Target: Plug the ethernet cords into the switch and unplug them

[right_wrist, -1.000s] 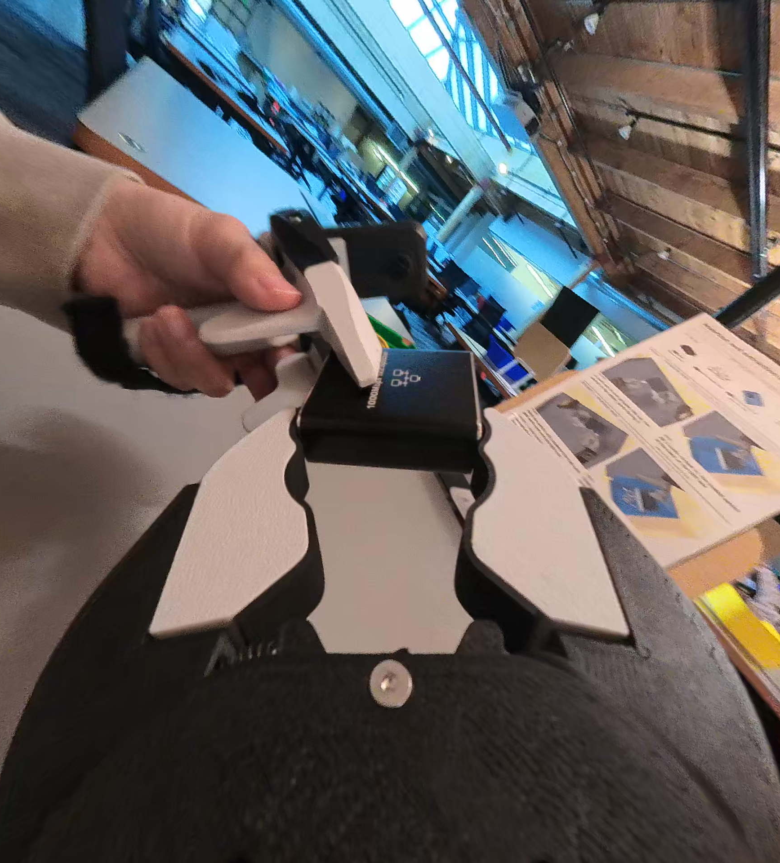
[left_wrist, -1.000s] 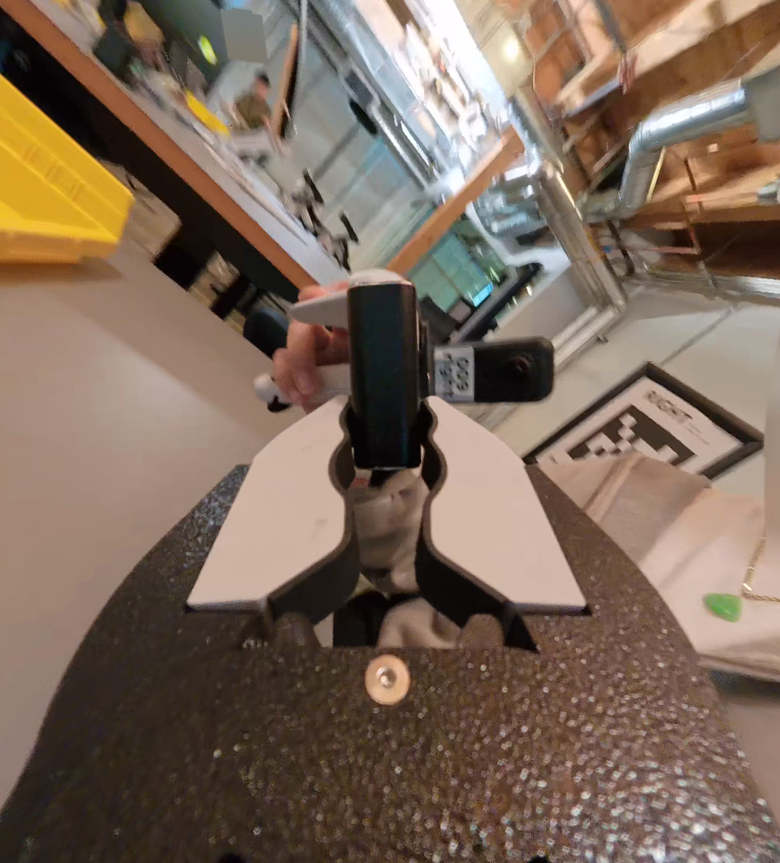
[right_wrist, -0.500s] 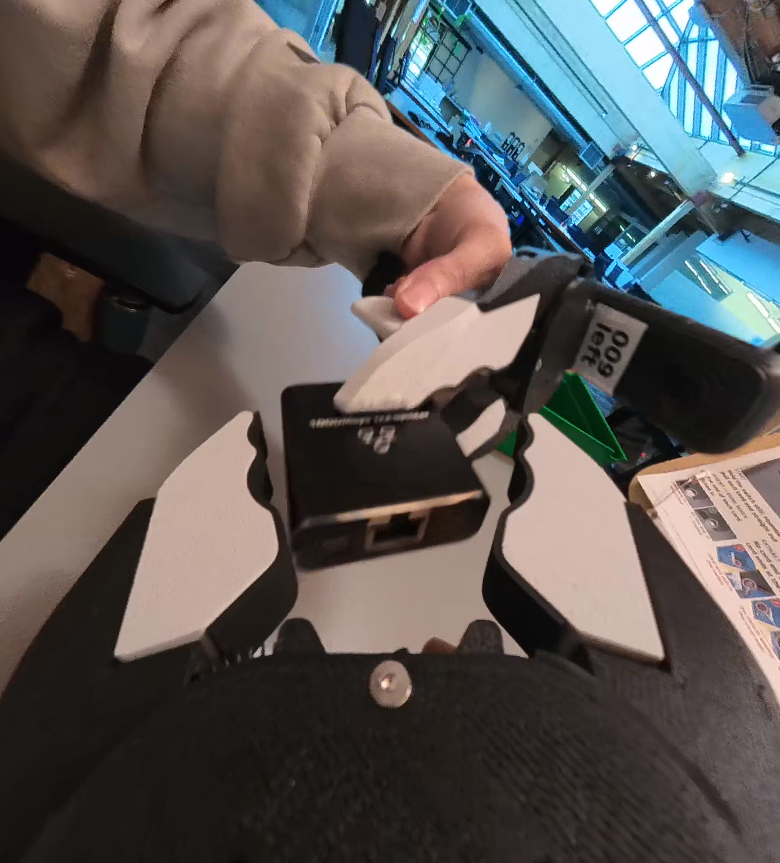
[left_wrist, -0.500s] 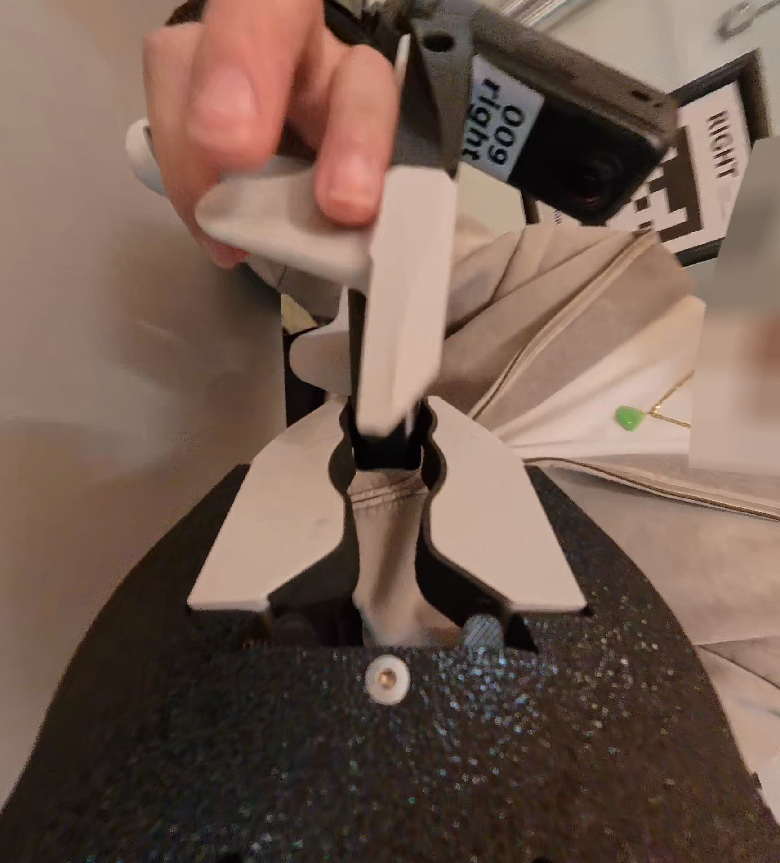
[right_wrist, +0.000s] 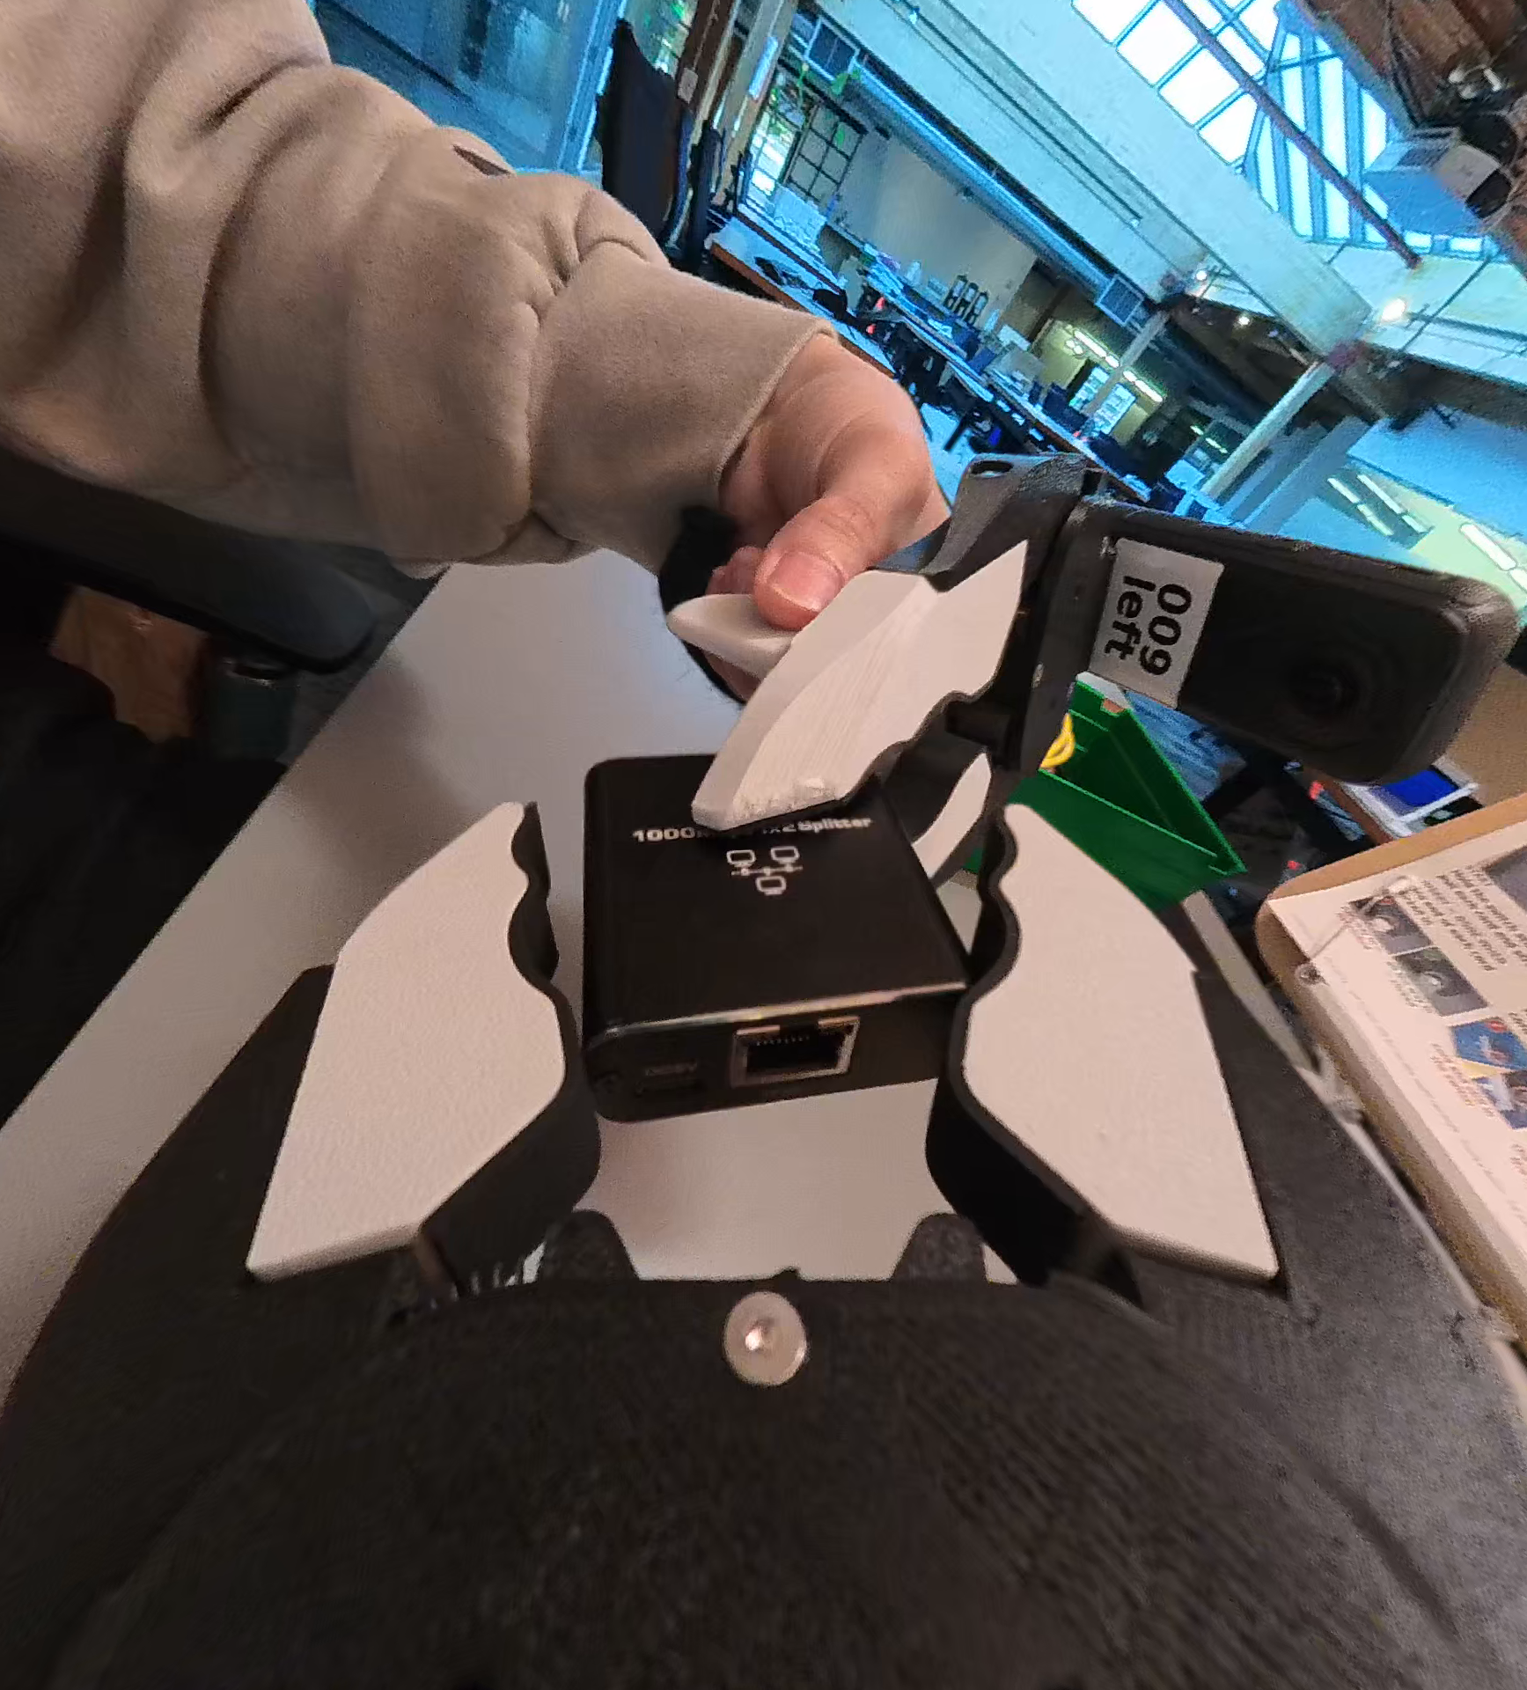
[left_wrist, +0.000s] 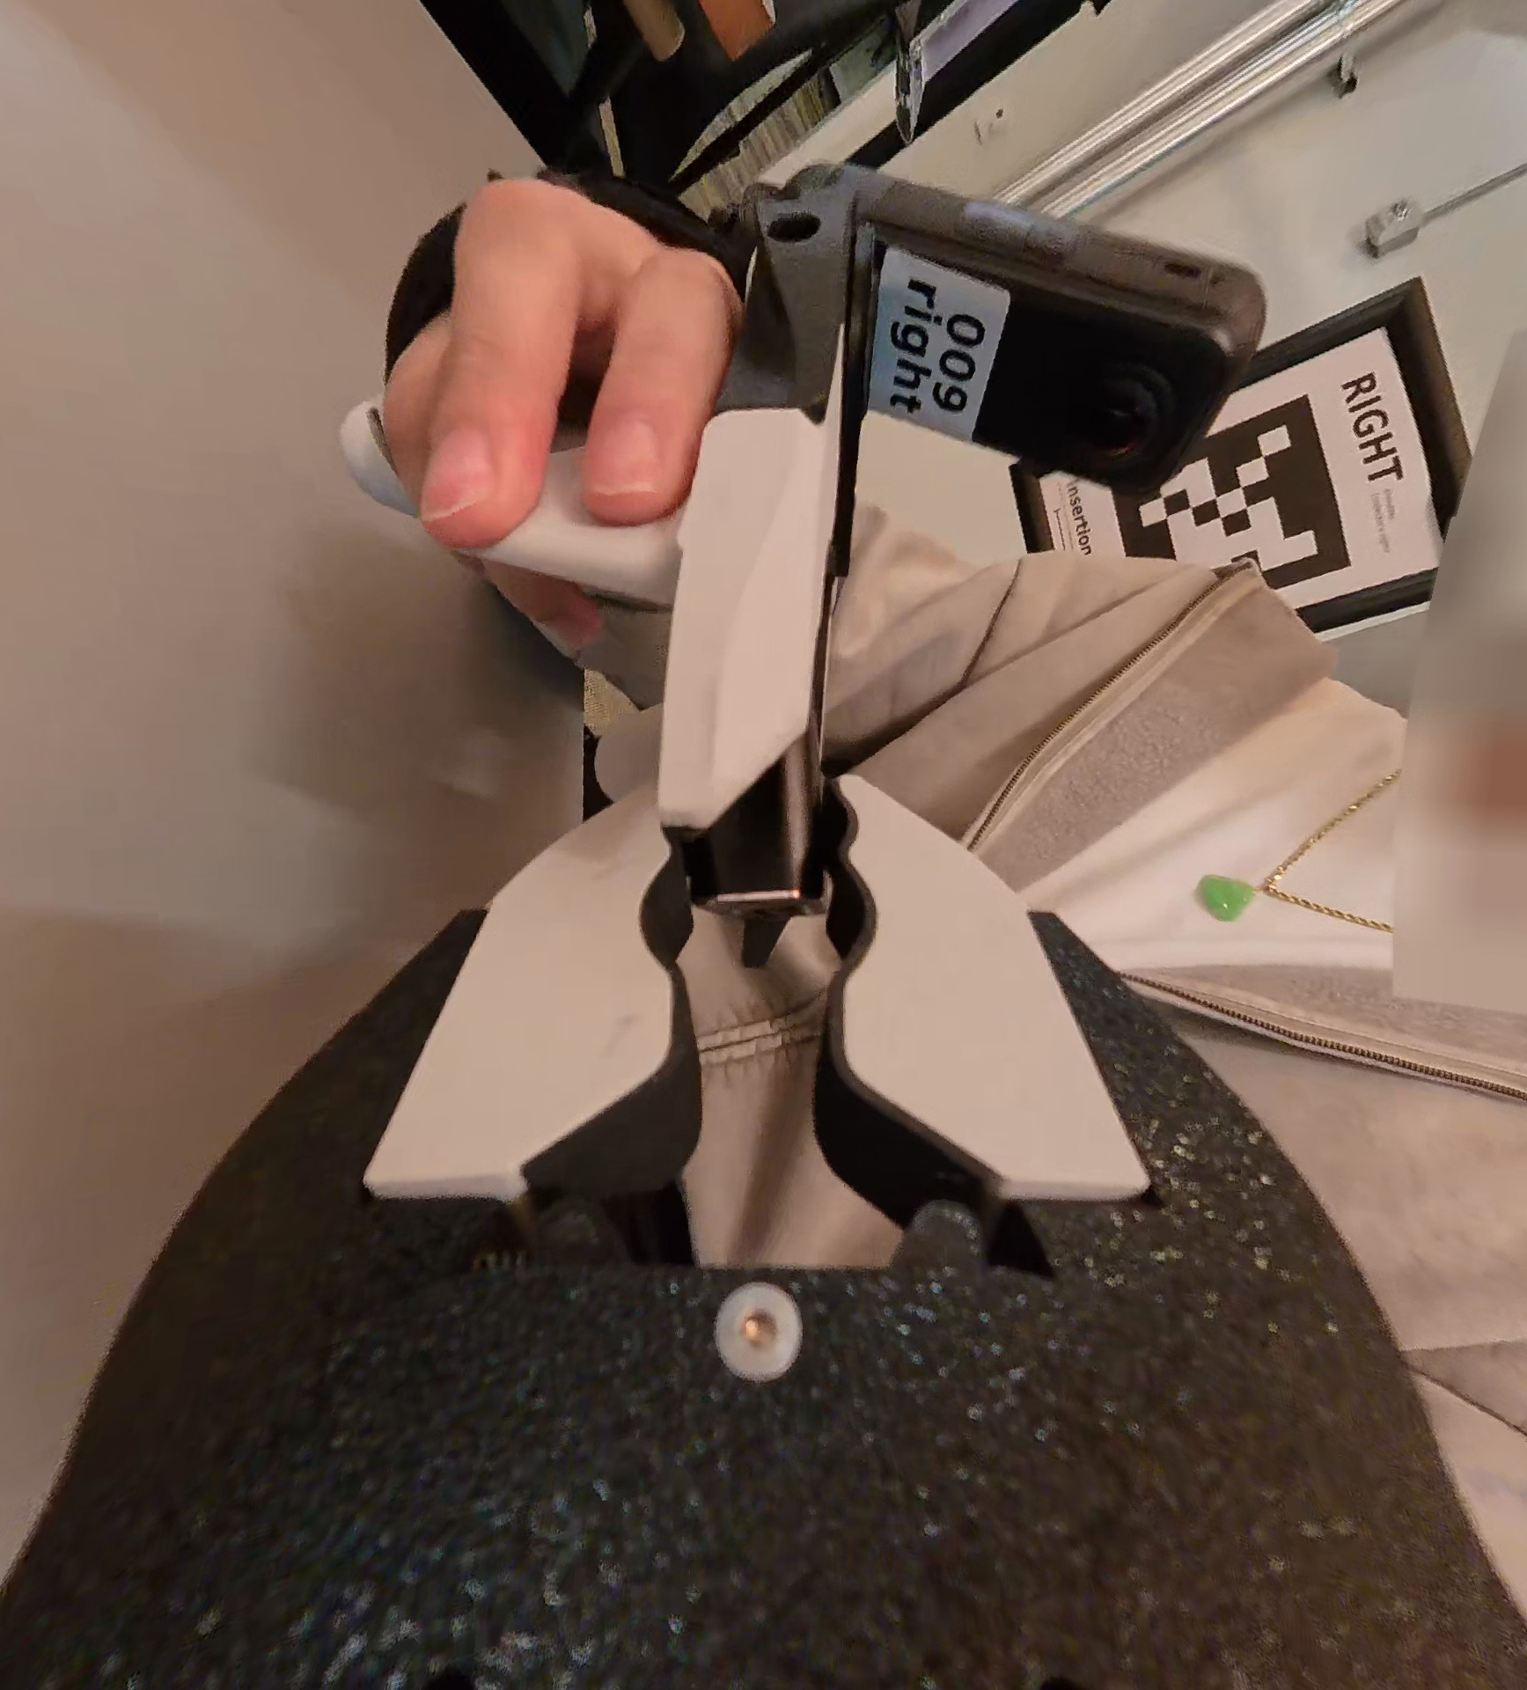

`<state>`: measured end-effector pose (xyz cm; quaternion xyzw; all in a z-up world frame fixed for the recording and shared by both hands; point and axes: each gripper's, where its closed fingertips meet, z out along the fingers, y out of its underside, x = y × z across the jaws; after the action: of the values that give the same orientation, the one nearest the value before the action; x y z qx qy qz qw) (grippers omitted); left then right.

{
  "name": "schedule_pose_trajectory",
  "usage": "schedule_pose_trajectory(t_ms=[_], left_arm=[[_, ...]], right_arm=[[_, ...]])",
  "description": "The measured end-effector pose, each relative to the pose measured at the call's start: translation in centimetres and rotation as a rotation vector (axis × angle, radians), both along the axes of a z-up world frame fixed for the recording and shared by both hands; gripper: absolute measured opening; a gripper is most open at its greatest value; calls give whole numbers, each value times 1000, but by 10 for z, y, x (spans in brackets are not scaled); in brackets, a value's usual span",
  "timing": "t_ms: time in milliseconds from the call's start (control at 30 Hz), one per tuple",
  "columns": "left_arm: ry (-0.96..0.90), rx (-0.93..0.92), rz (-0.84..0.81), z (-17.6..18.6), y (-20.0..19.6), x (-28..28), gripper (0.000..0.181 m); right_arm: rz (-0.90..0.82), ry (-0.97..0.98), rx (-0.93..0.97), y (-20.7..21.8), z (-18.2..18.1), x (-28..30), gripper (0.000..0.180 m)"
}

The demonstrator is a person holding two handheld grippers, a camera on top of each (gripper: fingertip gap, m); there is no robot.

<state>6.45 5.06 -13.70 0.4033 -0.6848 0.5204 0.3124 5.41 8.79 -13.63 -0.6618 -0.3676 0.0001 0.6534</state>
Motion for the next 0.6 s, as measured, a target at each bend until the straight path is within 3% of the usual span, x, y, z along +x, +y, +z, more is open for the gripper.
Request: schedule_pose_trajectory(t_ms=[200, 333, 433, 600], left_arm=[[24, 11, -44, 3, 0, -5, 24], [-81, -81, 119, 22, 3, 17, 25], [-129, -111, 271, 31, 9, 32, 36], [-122, -55, 265, 18, -2, 29, 30]], right_arm=[[26, 39, 25, -1, 6, -7, 89], [-81, 36, 62, 1, 20, 13, 88], [-192, 50, 107, 0, 28, 36, 88], [-235, 20, 101, 6, 25, 38, 88]])
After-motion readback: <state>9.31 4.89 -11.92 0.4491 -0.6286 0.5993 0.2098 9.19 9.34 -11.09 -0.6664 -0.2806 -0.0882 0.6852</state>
